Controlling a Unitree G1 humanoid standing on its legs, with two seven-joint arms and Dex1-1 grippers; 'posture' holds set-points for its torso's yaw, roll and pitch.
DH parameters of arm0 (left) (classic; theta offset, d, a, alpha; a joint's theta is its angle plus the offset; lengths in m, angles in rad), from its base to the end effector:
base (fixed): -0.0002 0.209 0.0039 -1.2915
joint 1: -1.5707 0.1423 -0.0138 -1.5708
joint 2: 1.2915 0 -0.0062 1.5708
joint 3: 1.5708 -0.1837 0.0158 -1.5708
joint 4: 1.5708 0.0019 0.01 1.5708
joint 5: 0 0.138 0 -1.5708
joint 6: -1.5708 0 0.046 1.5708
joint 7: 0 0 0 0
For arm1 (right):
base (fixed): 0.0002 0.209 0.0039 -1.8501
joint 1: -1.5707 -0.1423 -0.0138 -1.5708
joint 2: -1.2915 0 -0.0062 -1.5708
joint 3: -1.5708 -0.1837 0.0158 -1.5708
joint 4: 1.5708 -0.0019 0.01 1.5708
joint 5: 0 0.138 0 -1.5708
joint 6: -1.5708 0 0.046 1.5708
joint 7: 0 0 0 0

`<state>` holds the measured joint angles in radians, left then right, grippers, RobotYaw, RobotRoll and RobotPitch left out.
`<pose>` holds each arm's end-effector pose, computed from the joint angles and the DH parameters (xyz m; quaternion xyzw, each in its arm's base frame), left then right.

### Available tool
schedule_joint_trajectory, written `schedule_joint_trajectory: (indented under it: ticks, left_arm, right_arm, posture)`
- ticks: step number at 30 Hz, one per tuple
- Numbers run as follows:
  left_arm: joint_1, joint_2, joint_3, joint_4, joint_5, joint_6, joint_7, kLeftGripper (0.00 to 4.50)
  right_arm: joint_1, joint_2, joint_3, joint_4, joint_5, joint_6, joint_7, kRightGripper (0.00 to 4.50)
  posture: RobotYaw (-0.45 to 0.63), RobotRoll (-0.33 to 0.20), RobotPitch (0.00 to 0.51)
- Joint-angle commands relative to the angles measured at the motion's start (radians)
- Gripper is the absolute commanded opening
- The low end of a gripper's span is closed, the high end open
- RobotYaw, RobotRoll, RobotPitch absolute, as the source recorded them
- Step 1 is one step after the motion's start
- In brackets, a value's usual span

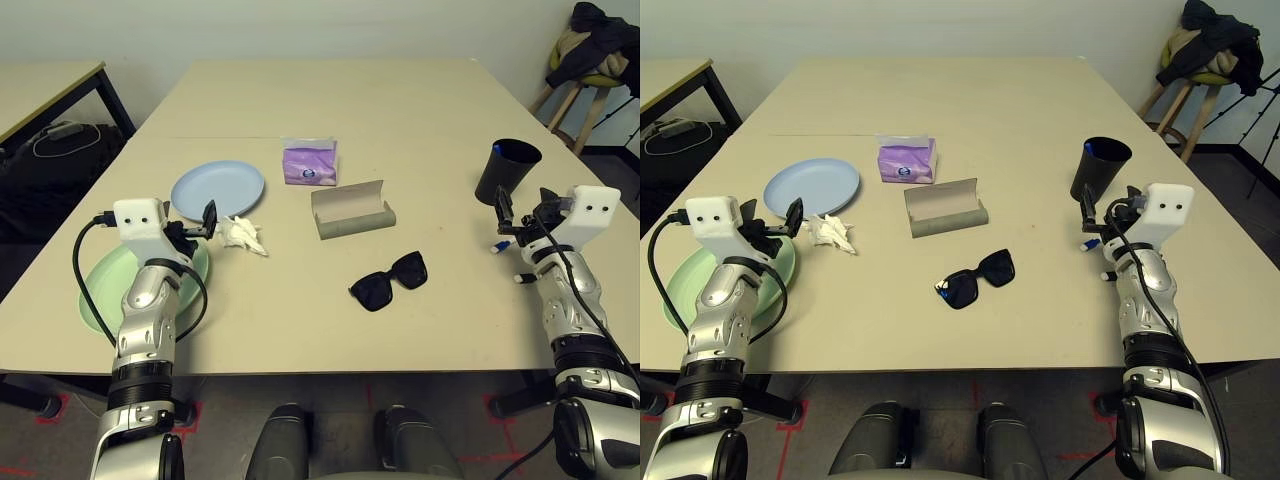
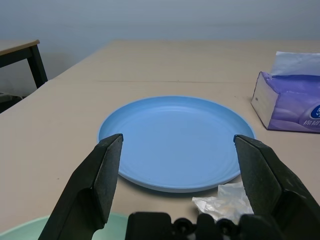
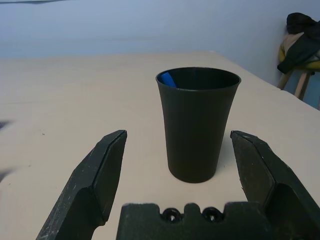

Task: Organize and tidy the items on the table.

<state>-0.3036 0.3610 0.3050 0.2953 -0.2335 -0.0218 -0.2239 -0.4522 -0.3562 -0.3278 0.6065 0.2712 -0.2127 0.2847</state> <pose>0.2513 0.2702 0.0907 0.0247 -0.0581 0.0377 0.9973 0.2734 -0.2740 0.0808 0.0153 -0.0839 -0.0357 0.9957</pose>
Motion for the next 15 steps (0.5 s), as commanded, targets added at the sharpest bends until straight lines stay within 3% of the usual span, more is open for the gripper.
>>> schedule_joint_trajectory:
  ticks: [1, 15]
  left_arm:
    - [0.002, -0.002, -0.002, 0.005, 0.003, 0.002, -0.001, 4.48]
    - [0.005, -0.002, -0.002, 0.000, 0.002, 0.005, -0.002, 4.48]
  right_arm:
    - [-0.009, -0.003, 0.005, -0.021, -0.003, 0.019, -0.005, 4.50]
    - [-0.003, 0.005, 0.017, -0.069, -0.008, 0.046, -0.005, 4.50]
  posture:
    - [0.16, 0.000, 0.026]
    - [0.16, 0.000, 0.027]
